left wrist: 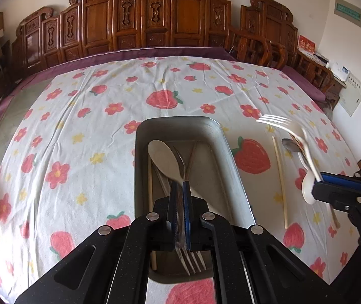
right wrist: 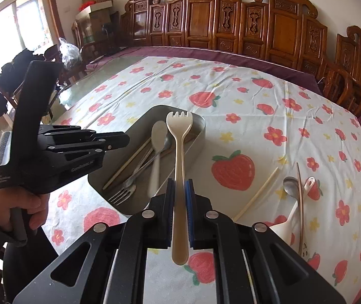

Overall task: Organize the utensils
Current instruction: 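Lower the silver spoon into the tray and open the left gripper while the right carries the cream fork, then lower the cream plastic fork into the tray and open the right gripper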

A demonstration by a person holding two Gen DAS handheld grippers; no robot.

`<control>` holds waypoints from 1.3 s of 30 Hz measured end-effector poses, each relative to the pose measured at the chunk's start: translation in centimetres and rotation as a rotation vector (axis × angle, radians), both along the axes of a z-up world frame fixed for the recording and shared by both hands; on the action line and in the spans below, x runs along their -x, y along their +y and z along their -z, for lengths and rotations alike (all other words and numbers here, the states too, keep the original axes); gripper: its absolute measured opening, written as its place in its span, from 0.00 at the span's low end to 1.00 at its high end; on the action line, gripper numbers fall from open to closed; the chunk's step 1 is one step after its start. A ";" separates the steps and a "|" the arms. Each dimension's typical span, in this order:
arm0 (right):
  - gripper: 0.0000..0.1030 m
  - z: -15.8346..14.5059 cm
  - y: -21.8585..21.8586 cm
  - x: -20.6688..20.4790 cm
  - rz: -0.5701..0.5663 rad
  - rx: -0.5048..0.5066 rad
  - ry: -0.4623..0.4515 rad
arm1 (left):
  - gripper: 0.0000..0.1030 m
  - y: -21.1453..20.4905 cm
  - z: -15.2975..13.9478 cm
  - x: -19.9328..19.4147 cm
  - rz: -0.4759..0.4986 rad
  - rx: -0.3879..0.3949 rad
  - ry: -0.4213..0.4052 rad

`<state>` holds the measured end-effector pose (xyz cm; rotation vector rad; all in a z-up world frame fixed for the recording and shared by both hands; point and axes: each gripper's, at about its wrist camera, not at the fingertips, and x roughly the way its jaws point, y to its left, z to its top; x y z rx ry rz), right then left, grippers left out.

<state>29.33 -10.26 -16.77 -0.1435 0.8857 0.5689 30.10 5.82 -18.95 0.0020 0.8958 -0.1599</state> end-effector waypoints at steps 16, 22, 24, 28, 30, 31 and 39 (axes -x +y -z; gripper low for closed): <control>0.10 2.8 6.0 -2.0 -0.024 0.054 0.057 | 0.69 5.0 -1.8 3.7 -0.032 0.033 -0.071; 0.10 4.0 7.2 -3.3 -0.013 0.078 0.084 | 0.81 6.6 -1.9 3.9 -0.070 0.033 -0.093; 0.10 4.2 7.6 -3.8 -0.009 0.083 0.089 | 0.81 6.9 -2.1 4.0 -0.074 0.036 -0.103; 0.10 5.1 8.0 -5.2 0.014 0.083 0.119 | 0.82 7.1 -2.3 4.0 -0.080 0.026 -0.116; 0.10 5.6 8.1 -5.8 0.026 0.076 0.134 | 0.83 7.2 -2.3 4.0 -0.081 0.023 -0.115; 0.10 5.8 8.1 -6.1 0.031 0.071 0.141 | 0.83 7.3 -2.2 4.0 -0.082 0.024 -0.113; 0.11 5.0 8.0 -6.9 0.027 -0.029 0.154 | 0.83 7.5 -2.0 3.9 -0.084 0.024 -0.106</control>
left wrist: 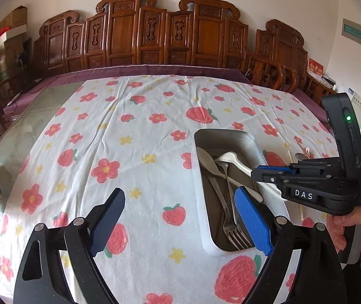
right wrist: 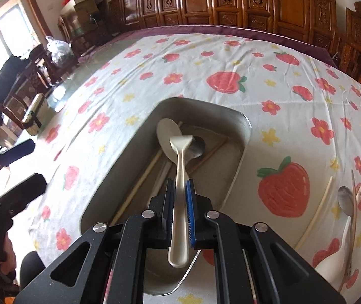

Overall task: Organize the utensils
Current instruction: 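Lower the cream plastic fork into the tray and open the right gripper, then grasp the brown wooden chopstick with the right gripper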

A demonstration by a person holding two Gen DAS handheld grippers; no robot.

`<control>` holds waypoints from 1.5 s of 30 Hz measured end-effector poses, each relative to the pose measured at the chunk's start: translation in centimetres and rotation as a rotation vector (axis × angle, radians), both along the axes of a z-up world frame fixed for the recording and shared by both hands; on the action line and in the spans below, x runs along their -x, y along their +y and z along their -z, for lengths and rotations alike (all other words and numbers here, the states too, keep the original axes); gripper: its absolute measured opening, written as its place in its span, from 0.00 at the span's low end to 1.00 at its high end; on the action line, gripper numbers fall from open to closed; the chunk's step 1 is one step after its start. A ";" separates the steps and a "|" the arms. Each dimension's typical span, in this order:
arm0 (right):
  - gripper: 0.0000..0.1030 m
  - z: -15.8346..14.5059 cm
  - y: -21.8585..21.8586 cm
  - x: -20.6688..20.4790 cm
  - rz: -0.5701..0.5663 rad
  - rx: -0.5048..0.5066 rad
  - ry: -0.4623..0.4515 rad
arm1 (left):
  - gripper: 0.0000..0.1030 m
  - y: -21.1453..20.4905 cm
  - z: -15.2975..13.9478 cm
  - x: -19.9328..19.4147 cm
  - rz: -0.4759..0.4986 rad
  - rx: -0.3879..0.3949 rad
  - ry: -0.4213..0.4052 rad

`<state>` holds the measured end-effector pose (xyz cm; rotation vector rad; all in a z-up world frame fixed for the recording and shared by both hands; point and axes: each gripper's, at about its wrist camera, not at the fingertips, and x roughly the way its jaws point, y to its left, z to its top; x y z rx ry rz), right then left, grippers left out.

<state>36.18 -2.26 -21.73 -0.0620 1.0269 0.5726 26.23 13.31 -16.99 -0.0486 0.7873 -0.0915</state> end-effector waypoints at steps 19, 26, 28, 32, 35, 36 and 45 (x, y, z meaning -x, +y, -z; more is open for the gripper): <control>0.11 -4.9 -9.7 7.4 -0.002 0.016 -0.141 | 0.83 -4.1 -1.7 1.7 0.096 0.015 -0.032; 0.27 -3.3 -17.2 9.4 0.076 0.087 -0.152 | 0.83 -7.5 -2.5 3.0 0.176 0.028 -0.037; 0.27 -2.5 -18.9 9.4 0.101 0.096 -0.140 | 0.83 -8.9 -2.6 3.3 0.201 0.023 -0.037; 0.27 -1.1 -21.7 9.3 0.146 0.122 -0.136 | 0.83 -11.2 -2.5 3.5 0.234 0.018 -0.028; 0.27 -0.1 -23.7 8.6 0.177 0.137 -0.120 | 0.83 -13.0 -2.3 3.4 0.255 0.013 -0.019; 0.27 0.3 -24.4 8.2 0.187 0.135 -0.110 | 0.83 -13.4 -2.2 3.4 0.258 0.010 -0.017; 0.17 3.2 -27.2 5.2 0.251 0.078 -0.030 | 0.83 -17.2 -1.1 3.4 0.287 0.022 0.011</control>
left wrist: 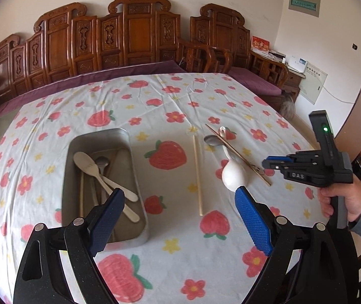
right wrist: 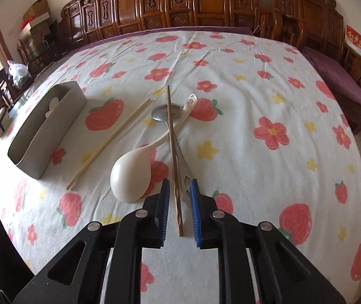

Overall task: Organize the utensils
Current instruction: 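Grasp the brown wooden chopstick with the right gripper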

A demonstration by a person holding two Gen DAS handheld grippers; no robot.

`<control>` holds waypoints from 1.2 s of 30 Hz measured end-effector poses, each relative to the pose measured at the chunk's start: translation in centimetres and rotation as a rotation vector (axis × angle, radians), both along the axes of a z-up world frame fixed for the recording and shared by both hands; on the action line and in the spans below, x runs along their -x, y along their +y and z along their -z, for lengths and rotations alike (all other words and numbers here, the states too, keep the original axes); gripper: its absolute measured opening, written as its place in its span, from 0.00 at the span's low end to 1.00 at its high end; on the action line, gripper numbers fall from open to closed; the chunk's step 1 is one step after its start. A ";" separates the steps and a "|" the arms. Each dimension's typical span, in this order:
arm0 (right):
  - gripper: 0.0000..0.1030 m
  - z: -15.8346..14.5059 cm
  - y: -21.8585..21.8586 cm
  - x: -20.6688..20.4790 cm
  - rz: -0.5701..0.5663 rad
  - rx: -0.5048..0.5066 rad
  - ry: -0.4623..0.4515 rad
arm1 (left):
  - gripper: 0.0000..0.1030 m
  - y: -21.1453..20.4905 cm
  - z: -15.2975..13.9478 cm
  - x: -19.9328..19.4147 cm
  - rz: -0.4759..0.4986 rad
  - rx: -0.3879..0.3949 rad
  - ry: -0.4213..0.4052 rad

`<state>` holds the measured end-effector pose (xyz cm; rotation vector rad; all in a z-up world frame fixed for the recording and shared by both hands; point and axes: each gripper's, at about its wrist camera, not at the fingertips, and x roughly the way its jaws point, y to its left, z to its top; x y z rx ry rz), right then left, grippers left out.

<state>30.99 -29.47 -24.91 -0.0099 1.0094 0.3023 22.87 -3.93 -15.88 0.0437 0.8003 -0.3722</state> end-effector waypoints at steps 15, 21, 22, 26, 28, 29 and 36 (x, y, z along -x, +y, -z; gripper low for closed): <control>0.13 2.1 3.0 -2.7 -0.063 0.098 0.040 | 0.83 -3.0 2.4 0.0 0.020 -0.017 0.063; 0.06 2.5 3.1 -2.7 -0.053 0.124 0.037 | 0.83 -3.5 3.0 -0.1 0.019 -0.033 0.075; 0.06 2.6 2.9 -2.5 -0.049 0.120 0.036 | 0.83 -3.6 3.1 -0.2 0.021 -0.035 0.076; 0.06 1.5 1.6 -1.1 -0.025 0.059 0.022 | 0.83 -4.6 3.3 -0.6 0.037 -0.055 0.078; 0.06 0.8 0.9 -0.2 -0.017 0.037 0.013 | 0.83 -5.1 3.6 -0.9 0.043 -0.060 0.081; 0.06 0.4 0.6 0.3 -0.016 0.026 0.009 | 0.83 -5.4 3.7 -1.2 0.046 -0.062 0.088; 0.06 -1.7 -1.2 2.8 -0.026 0.004 -0.022 | 0.73 -7.3 4.7 -3.2 0.057 -0.077 0.121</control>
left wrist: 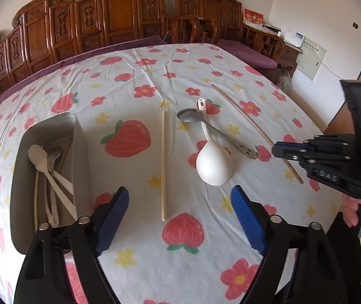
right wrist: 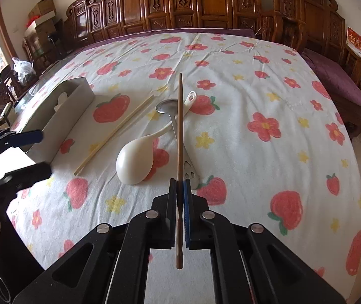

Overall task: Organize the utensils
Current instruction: 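Grasp the brown wooden chopstick with the right gripper, then grasp the light bamboo chopstick with the left gripper and lift it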

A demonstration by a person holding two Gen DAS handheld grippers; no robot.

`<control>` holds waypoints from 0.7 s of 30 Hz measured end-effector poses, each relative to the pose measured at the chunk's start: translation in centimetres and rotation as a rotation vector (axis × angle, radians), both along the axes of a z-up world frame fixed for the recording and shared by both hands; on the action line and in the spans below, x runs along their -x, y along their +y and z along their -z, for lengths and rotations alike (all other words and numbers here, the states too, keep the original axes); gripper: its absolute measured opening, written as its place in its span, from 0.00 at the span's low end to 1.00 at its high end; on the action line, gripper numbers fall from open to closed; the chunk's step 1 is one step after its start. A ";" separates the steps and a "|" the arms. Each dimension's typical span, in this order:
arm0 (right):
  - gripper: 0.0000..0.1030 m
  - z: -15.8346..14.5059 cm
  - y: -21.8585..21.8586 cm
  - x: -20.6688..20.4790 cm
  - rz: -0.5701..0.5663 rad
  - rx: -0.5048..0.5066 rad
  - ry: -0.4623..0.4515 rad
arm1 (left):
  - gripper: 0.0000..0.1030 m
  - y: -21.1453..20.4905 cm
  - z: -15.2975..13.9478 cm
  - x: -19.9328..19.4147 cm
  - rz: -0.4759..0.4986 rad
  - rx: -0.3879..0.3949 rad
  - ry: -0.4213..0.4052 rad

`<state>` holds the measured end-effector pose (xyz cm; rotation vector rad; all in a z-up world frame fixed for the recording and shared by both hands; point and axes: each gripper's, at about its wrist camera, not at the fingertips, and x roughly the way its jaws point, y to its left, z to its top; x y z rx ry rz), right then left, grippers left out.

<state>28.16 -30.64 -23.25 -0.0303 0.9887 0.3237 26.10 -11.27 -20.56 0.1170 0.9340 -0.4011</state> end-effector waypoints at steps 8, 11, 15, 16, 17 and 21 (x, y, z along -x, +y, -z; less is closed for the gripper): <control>0.06 -1.0 -0.9 0.4 -0.017 -0.012 -0.024 | 0.32 -1.9 1.6 -2.8 0.010 -0.051 0.056; 0.06 -1.4 -1.4 0.4 -0.013 -0.015 -0.032 | 0.26 -2.4 2.4 -3.8 0.006 -0.078 0.075; 0.06 -1.7 -2.2 0.2 0.000 -0.054 -0.026 | 0.21 -2.5 3.7 -5.4 -0.029 -0.108 0.109; 0.06 -1.8 -2.3 0.2 0.001 -0.059 -0.025 | 0.21 -2.5 3.9 -5.8 -0.036 -0.114 0.114; 0.06 -1.8 -2.4 0.2 0.003 -0.066 -0.024 | 0.21 -2.5 4.2 -6.1 -0.043 -0.130 0.119; 0.06 -1.9 -2.4 0.1 0.002 -0.065 -0.028 | 0.21 -2.8 4.5 -7.0 -0.052 -0.162 0.121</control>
